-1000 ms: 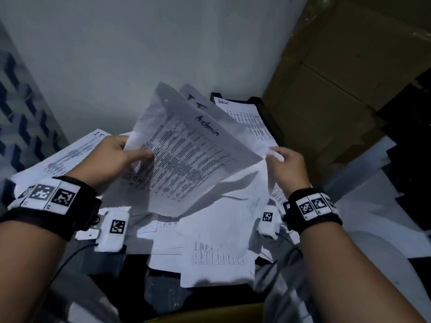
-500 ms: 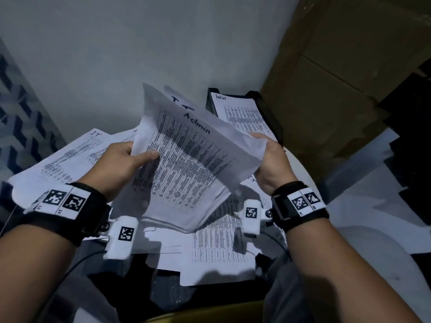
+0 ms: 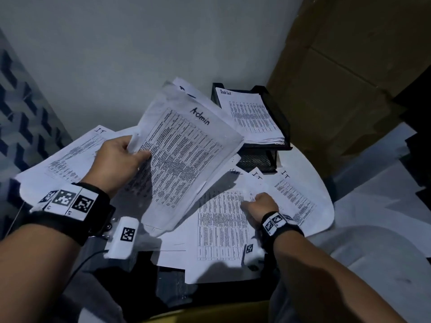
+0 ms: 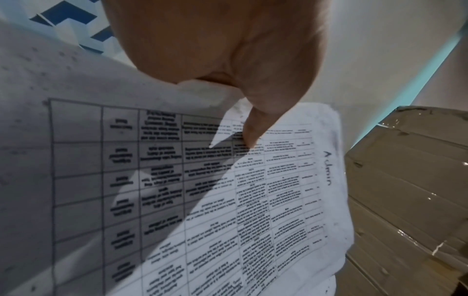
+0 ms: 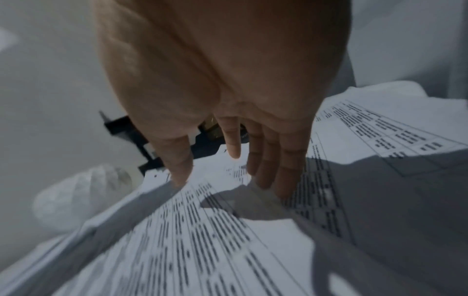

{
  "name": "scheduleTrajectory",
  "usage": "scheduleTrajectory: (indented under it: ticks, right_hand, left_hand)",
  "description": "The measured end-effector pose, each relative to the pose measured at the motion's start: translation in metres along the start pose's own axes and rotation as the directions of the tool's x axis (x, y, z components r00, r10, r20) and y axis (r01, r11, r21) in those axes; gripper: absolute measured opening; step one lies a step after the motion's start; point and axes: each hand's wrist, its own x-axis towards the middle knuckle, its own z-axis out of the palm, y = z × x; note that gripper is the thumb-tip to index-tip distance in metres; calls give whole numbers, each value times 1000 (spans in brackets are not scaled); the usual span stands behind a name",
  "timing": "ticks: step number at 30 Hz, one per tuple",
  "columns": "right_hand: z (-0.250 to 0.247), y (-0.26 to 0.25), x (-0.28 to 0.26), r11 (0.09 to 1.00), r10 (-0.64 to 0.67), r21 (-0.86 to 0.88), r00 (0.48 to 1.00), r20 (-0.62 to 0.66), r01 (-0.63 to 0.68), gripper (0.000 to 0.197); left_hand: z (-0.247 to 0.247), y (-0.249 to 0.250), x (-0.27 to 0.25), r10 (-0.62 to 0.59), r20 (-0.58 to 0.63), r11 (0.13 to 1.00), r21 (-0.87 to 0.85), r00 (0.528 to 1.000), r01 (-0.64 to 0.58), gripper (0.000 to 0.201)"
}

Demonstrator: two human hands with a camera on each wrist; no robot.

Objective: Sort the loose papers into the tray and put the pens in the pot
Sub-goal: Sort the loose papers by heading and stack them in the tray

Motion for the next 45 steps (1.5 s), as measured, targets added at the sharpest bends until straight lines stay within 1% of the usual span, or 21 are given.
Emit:
scheduleTrajectory:
  ticks: [2,3,4,6,8,10,12,15,16,19,22,23,25,28,31,33,36,37,39,42,45]
  right_hand:
    - [8,2,-7,998,-15,-60,1000,-8,14,86]
    - [11,3,-9,998,-21,-68,1000,-14,20,97]
    - [15,5,-9,997,-31,-71,999,-25,29,105]
    - [17,6,-10,993,-43,-114,998,-34,39,112]
    - [21,8,-10,992,-51,-116,998,-33,46,106]
    - [26,11,-8,998,-35,-53,998,-51,32,91]
    - [25,13,-7,999,-11,41,993,-119,16,68]
    - [14,7,-9,993,-56,89,980,-190,74,18]
    - [7,2,-12,988,-80,111,972,-221,107,13]
    - [-21,-20,-20,951,-152,218,944,-293,220,14]
    - [-53,-44,-35,894,-299,252,912,-279,370,19]
    - [-62,-51,-41,870,-329,282,901,-282,405,19]
    - [-72,-61,-50,809,-339,391,892,-299,439,16]
    - [-78,-73,-62,722,-332,540,902,-277,432,11]
    - [-82,-78,-68,669,-339,602,900,-275,436,13]
    - [-82,-80,-66,626,-321,656,906,-275,421,15]
    - [-82,-82,-59,525,-286,769,926,-245,366,21]
    - [-83,-82,-59,491,-294,794,926,-235,357,23]
    - [-85,-83,-61,454,-315,823,926,-209,340,26]
    - [-78,-84,-59,474,-310,825,935,-172,308,23]
    - [-60,-87,-59,508,-283,825,953,-112,248,11]
  left_hand:
    - [1,2,-3,30,2,998,52,1000,-30,10]
    - [2,4,-5,46,5,996,72,999,-46,11]
    - [2,4,-7,55,8,995,84,998,-56,16]
    - [1,4,-8,47,-3,995,84,999,-46,33]
    - [1,4,-9,38,-18,993,111,999,-36,50]
    - [0,3,-9,66,-24,985,163,998,-61,55]
    - [1,0,-7,77,-16,979,191,997,-73,44]
    - [-1,-3,-3,31,-31,963,270,999,-21,9]
    - [-3,-4,-2,6,-45,959,285,999,7,7]
    - [-7,-7,2,-5,-86,951,309,996,31,12]
    - [-13,-7,6,1,-122,935,352,992,42,16]
    - [-14,-7,6,4,-134,936,350,991,43,16]
    - [-15,-7,7,17,-145,940,339,989,33,16]
    - [-14,-6,7,20,-148,947,321,989,29,15]
    - [-15,-8,8,1,-161,965,260,987,42,16]
    - [-19,-10,11,-34,-179,974,216,983,73,18]
    - [-26,-15,16,-69,-213,977,185,975,110,25]
    - [-26,-15,16,-75,-216,978,173,973,113,23]
    - [-24,-12,13,-75,-197,988,118,978,99,15]
    - [-14,0,2,-73,-115,997,13,991,75,12]
    - [1,9,-9,-88,40,986,-135,995,93,10]
